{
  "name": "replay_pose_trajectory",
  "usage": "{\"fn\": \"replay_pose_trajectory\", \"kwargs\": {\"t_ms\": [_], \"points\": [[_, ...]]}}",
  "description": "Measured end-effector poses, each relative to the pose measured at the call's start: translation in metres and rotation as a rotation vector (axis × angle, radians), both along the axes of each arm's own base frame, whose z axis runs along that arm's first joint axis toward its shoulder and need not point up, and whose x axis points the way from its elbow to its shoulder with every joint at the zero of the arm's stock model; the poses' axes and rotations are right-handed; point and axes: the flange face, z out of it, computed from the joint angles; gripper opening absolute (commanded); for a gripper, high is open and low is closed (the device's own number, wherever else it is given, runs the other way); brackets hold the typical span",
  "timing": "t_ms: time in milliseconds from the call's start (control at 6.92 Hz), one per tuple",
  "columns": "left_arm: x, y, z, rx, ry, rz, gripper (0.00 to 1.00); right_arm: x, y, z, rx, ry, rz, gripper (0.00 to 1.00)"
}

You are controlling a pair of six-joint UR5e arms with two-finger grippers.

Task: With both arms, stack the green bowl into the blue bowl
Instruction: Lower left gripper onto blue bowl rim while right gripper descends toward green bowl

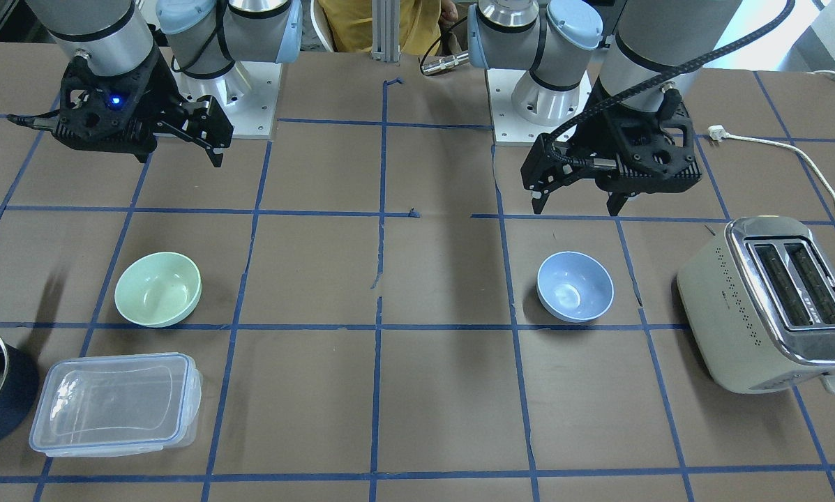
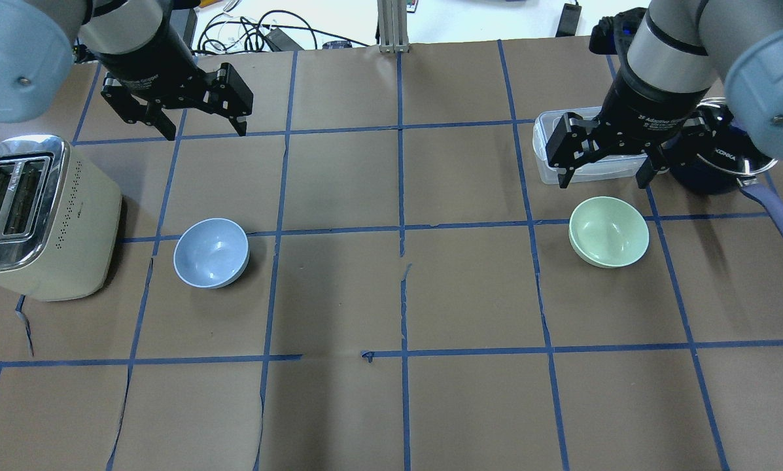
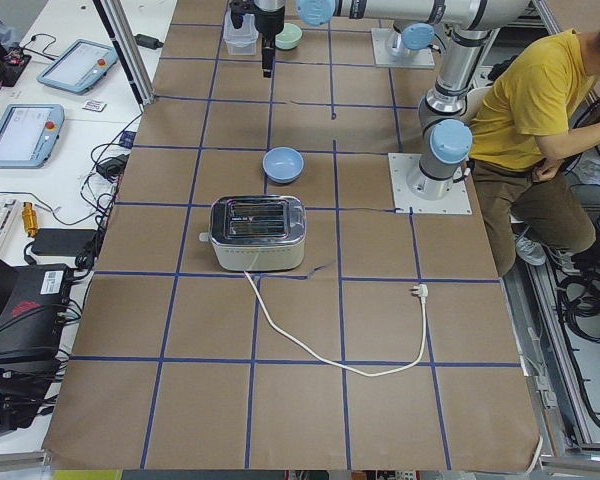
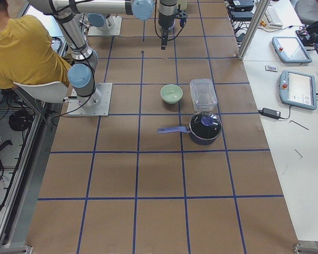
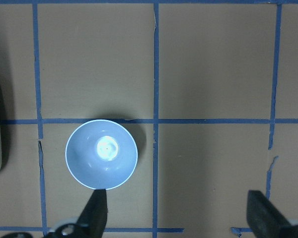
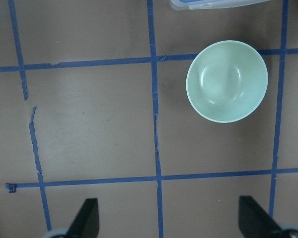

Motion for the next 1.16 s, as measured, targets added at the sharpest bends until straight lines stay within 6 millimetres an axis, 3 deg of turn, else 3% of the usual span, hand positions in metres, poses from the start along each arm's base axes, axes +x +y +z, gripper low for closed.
{"fn": "replay_pose_trajectory", "kwargs": {"t_ms": [289, 434, 867, 1012, 1157], "points": [[0.016, -0.001, -0.012, 0.026, 0.005, 0.005, 1.0, 0.0, 0.0, -0.001, 0.0, -0.001, 0.001, 1.0], [0.037, -0.001, -0.038, 0.061, 0.011, 0.007, 1.0, 0.0, 0.0, -0.001, 0.001, -0.001, 0.0, 1.0], [0.114, 0.018, -0.167, 0.11, 0.022, -0.016, 1.0, 0.0, 0.0, -0.006, 0.009, -0.002, 0.001, 1.0], [0.13, 0.027, -0.203, 0.133, 0.032, -0.033, 1.0, 0.0, 0.0, -0.007, 0.012, -0.002, 0.002, 1.0], [0.142, 0.032, -0.225, 0.148, 0.04, -0.051, 1.0, 0.0, 0.0, -0.008, 0.014, -0.002, 0.003, 1.0]]}}
